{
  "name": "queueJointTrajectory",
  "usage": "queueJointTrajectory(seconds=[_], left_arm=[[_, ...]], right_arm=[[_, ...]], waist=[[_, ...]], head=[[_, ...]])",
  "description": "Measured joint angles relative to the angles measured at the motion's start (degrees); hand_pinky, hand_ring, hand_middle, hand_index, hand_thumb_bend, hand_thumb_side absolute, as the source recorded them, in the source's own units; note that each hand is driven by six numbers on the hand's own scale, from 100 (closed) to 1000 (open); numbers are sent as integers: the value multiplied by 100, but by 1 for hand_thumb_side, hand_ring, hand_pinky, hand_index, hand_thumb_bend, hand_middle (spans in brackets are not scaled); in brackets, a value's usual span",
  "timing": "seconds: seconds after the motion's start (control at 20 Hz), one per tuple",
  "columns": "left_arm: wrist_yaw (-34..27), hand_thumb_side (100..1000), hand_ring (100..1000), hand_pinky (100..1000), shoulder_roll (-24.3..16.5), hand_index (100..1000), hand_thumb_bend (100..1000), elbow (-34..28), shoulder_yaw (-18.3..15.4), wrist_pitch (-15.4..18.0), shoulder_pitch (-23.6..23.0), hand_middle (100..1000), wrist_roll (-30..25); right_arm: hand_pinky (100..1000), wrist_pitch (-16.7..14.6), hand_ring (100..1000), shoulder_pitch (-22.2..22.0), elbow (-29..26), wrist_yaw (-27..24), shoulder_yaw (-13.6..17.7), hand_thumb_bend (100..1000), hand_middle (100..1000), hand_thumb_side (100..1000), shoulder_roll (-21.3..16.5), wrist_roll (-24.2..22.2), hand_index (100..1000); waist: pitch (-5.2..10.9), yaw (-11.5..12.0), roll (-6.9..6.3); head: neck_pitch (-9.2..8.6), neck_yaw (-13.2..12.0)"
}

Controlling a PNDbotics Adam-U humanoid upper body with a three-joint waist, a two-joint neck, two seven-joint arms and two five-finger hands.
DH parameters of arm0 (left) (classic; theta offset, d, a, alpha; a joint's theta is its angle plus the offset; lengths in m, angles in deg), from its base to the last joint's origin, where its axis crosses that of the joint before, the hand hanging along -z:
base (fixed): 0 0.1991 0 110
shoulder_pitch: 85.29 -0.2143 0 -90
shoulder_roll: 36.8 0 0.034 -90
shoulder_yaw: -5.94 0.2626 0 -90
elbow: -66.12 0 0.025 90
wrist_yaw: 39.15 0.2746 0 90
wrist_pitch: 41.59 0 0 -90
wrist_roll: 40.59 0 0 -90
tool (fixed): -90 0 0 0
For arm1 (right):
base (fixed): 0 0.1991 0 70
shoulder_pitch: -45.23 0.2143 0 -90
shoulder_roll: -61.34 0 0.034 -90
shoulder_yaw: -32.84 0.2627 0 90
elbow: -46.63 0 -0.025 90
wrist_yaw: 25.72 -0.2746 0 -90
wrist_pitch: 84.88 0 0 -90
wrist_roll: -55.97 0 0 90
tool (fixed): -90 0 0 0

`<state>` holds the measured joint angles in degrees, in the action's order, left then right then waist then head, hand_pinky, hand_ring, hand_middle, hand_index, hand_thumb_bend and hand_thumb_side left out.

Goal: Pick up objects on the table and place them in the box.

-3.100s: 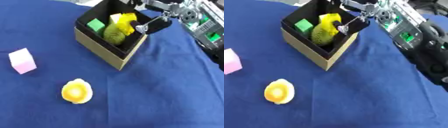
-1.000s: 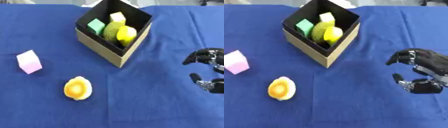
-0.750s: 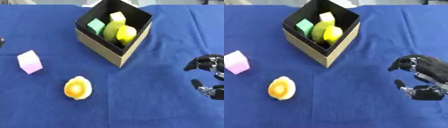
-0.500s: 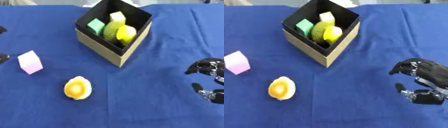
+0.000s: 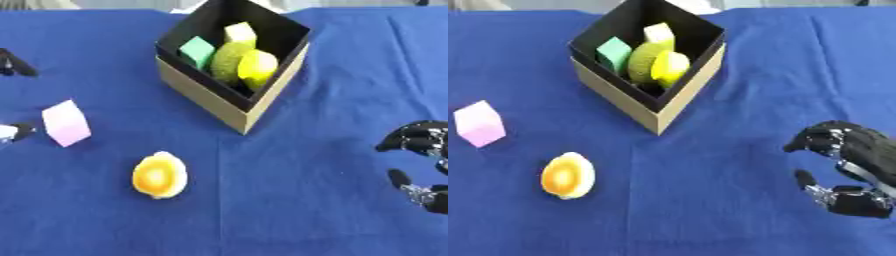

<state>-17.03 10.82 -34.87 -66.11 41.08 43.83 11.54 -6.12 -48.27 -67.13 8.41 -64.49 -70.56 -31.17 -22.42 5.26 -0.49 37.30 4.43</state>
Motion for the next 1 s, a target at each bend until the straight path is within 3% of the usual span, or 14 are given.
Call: queueJointTrajectory(seconds=[0.35,0.55,0.65,0.75,1.0], left_arm=[[-64,582,881,916,348,909,469,397,305,-168,506,823,-194],[99,590,890,925,629,921,478,825,464,-283,796,838,-302],[184,579,900,936,748,926,477,1061,520,-298,880,849,-386],[302,582,902,939,830,922,500,1289,548,-304,923,850,-470],[511,491,887,924,947,895,480,1701,548,-311,919,821,-612]], right_arm=[[829,112,769,160,0,-350,179,100,692,290,374,506,802],[832,182,769,336,0,-861,299,100,690,381,755,930,808],[830,201,760,446,0,-1144,377,100,679,472,947,1113,800],[829,207,756,559,0,-1399,460,100,674,472,1122,1258,796],[827,209,749,745,0,-1783,625,100,665,546,1444,1407,790]], waist=[[0,-28,-46],[0,-42,-69],[0,-58,-90],[0,-67,-108],[-8,-76,-130]], head=[[2,-33],[8,-46],[28,-51],[47,-55],[51,-54]])
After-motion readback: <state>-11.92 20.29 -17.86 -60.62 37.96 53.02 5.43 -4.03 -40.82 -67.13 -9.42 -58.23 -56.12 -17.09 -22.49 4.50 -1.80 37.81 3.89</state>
